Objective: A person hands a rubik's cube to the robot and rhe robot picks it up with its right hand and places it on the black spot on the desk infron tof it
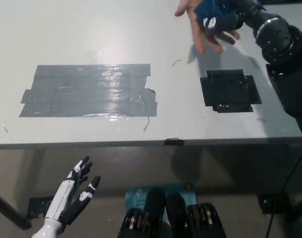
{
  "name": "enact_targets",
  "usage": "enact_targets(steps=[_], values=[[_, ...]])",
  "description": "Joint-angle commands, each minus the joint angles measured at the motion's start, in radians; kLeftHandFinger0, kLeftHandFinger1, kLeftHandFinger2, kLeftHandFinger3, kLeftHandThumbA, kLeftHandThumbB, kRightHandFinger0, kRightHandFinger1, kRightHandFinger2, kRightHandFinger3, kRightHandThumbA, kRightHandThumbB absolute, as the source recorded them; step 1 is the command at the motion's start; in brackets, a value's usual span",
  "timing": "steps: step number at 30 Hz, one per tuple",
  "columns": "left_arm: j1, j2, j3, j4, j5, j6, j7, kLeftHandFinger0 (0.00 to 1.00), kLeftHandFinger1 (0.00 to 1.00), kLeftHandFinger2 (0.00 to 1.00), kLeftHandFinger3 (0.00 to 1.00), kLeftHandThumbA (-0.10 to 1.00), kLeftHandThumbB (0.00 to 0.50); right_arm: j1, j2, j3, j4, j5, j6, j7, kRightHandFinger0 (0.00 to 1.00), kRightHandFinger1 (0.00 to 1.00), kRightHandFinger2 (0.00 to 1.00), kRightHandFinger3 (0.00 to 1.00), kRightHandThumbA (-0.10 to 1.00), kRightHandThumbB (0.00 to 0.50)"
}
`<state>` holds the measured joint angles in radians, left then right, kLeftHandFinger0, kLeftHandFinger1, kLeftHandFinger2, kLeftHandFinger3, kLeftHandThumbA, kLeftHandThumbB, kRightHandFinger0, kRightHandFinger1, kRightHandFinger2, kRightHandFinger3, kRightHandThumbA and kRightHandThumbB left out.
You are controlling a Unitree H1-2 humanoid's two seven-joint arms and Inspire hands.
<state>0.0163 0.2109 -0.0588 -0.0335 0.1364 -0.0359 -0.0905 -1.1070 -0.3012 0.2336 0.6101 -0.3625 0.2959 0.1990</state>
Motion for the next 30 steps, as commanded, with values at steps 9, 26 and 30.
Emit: enact_targets(steps=[9,26,30], values=[[-0.01,0.016,-0.001,-0.029,-0.004,-0.015,-0.016,1.0,1.0,1.0,1.0,0.78,0.149,0.007,-0.071,-0.019,0.026,-0.009,-0.08,-0.042,0.14,0.67,1.0,1.0,-0.1,0.199],[-0.028,0.016,-0.001,-0.012,0.002,-0.026,-0.012,1.0,1.0,1.0,1.0,0.81,0.152,0.108,-0.032,0.056,0.283,-0.032,-0.193,-0.07,0.38,0.96,1.0,1.0,-0.1,0.208],[-0.032,0.016,0.002,-0.01,-0.005,-0.025,-0.015,1.0,1.0,1.0,1.0,0.8,0.146,0.095,-0.053,0.095,0.255,-0.036,-0.167,0.047,0.86,1.0,1.0,1.0,0.14,0.371]])
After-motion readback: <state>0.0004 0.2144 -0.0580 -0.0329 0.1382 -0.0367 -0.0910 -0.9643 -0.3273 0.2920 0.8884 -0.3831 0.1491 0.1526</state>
